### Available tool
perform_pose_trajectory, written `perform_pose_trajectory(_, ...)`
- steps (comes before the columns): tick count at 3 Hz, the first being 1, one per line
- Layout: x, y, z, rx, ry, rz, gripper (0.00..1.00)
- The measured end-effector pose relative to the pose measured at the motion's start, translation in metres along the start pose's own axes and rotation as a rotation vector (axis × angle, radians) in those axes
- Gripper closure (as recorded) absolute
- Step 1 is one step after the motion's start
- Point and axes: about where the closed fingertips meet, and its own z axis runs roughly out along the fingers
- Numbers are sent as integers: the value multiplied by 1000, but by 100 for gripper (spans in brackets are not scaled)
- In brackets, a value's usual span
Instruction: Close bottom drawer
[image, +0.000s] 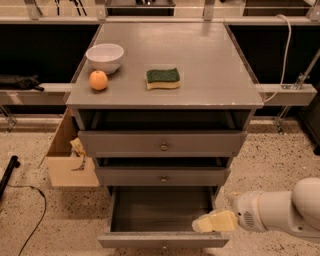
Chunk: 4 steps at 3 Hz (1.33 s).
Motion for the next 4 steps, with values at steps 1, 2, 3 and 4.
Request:
perform_pose_trajectory(1,22,-2,44,-37,25,93,0)
perform_pose_trajectory(2,34,-4,72,-54,34,146,0)
perform_pose_trajectory(3,39,-3,78,-47,16,157,0)
perform_pose_trajectory(4,32,-3,69,21,-69,120,0)
